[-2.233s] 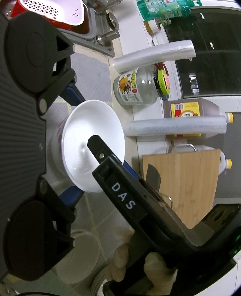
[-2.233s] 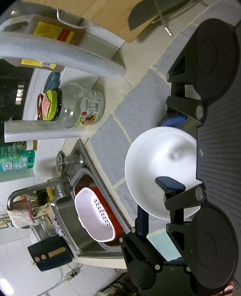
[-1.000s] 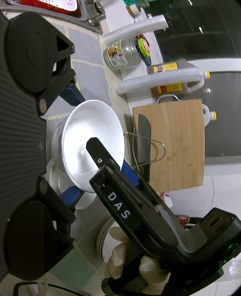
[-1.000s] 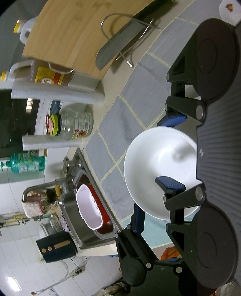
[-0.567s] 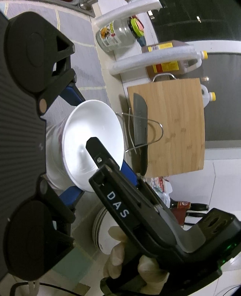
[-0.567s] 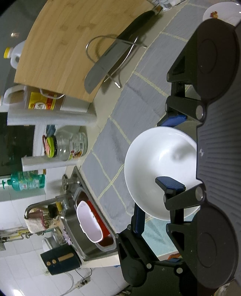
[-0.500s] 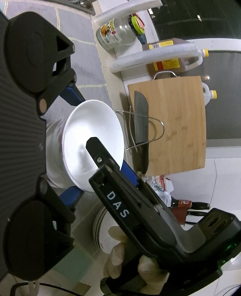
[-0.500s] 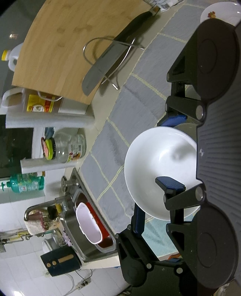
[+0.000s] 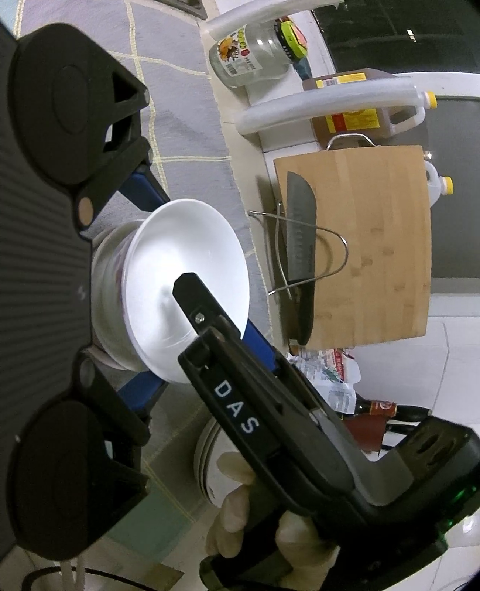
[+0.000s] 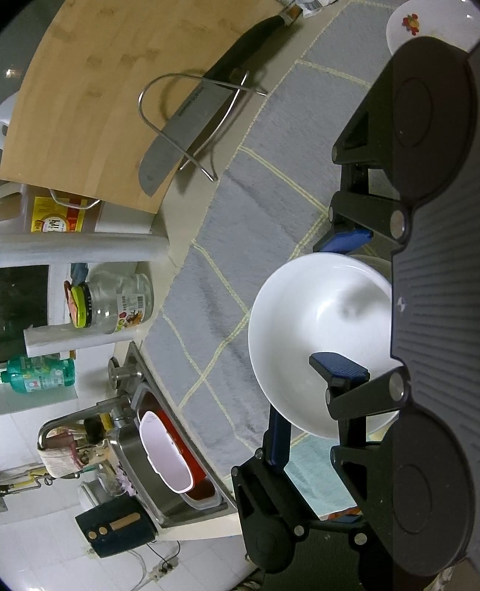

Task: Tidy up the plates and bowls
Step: 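Carry the bowl with the right gripper toward the nested bowls held by the left gripper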

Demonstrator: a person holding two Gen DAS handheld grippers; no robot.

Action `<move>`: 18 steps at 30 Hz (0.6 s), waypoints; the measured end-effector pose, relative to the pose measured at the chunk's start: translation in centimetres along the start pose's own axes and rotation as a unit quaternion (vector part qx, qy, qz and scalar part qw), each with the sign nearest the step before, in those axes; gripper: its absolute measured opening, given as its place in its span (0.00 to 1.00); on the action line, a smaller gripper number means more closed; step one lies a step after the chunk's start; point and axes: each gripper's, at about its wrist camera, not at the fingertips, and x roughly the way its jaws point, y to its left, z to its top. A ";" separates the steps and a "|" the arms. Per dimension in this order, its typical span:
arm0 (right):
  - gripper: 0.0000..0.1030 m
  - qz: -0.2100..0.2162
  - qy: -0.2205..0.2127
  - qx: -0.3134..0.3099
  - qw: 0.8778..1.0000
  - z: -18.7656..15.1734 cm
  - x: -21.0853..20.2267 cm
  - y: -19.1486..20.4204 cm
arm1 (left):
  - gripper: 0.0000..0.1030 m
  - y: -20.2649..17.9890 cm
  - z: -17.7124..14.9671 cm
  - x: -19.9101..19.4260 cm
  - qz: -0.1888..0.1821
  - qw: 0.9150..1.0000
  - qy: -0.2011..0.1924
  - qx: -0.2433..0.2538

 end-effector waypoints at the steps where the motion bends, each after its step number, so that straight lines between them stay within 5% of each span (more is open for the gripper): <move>1: 0.61 0.000 0.001 0.000 1.000 0.0 0.1 0.0 | 0.90 0.0 0.0 0.0 0.001 1.000 0.000 0.000; 18: 0.61 0.003 0.013 0.007 1.000 -0.4 0.9 -0.5 | 0.90 -0.2 -0.2 0.6 -0.003 1.000 0.015 -0.001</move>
